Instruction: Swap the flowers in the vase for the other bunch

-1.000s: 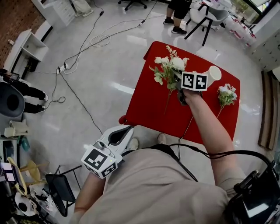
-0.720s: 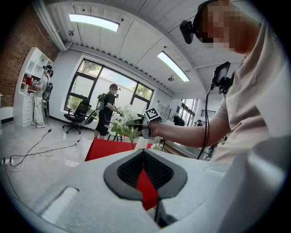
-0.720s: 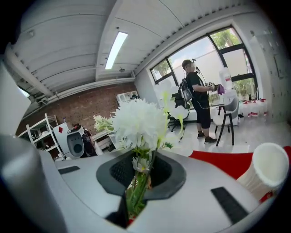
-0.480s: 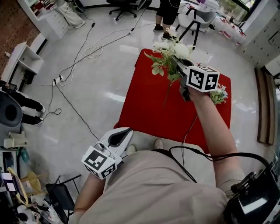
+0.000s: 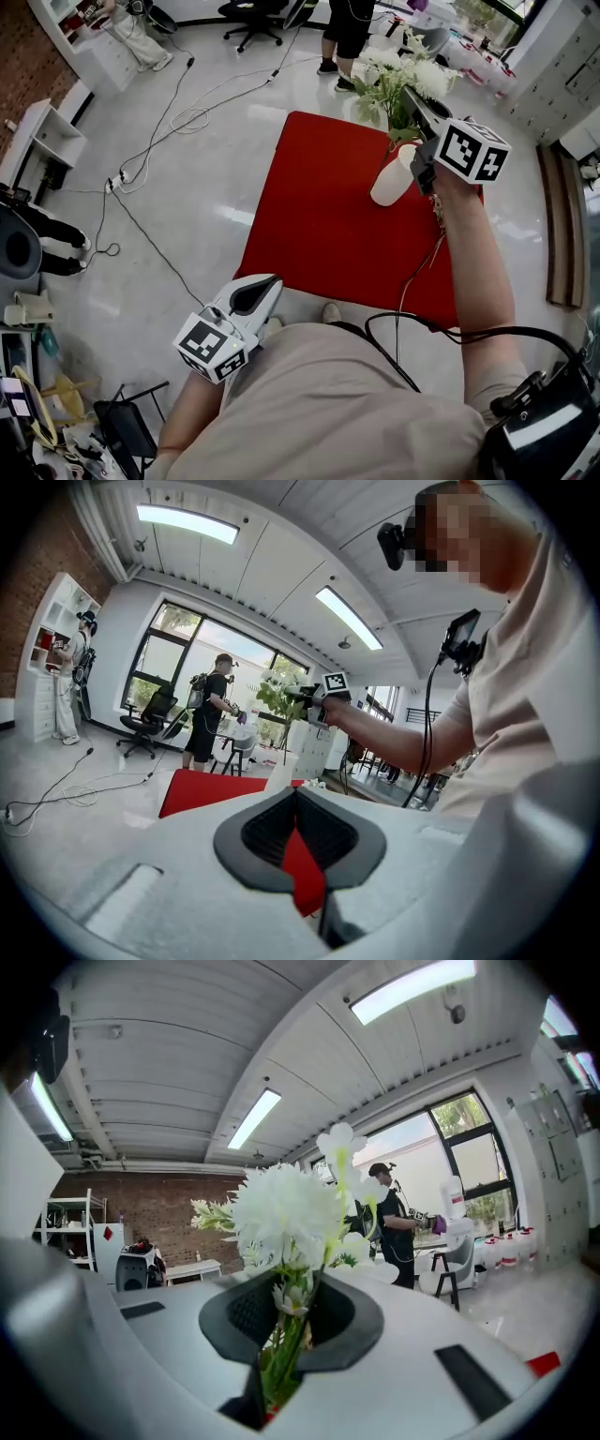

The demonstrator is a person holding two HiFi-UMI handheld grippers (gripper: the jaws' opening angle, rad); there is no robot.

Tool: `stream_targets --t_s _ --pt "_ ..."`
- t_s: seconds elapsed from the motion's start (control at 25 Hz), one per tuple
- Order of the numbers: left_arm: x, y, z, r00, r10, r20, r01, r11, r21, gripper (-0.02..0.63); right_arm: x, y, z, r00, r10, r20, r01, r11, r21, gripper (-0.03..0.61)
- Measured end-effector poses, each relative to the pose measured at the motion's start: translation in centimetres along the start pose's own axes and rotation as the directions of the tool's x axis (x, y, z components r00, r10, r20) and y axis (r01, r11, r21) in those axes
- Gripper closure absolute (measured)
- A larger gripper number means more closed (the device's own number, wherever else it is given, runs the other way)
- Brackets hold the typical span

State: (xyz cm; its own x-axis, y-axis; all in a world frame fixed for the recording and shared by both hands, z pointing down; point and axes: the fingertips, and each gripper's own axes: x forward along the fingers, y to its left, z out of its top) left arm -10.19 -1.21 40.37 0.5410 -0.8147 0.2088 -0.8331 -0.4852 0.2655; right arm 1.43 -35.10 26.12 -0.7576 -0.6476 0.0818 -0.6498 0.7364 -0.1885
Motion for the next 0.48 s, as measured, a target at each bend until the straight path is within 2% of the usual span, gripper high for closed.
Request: stream_targets --t_s 0.32,0.48 --pt "2.5 -0.4 1.5 1.0 -0.015 0.003 0.015 1.0 0.023 0.606 -2.2 -4.7 6.5 0.99 -0.082 0.113 0.09 0.993 -0.072 0.526" --pt "4.1 -0.9 1.4 1.0 -0.02 -0.003 0.02 0.999 0.025 0.606 -3.4 -7.4 8.0 0.982 -0.117 0.147 0.134 0.985 -0.107 0.526"
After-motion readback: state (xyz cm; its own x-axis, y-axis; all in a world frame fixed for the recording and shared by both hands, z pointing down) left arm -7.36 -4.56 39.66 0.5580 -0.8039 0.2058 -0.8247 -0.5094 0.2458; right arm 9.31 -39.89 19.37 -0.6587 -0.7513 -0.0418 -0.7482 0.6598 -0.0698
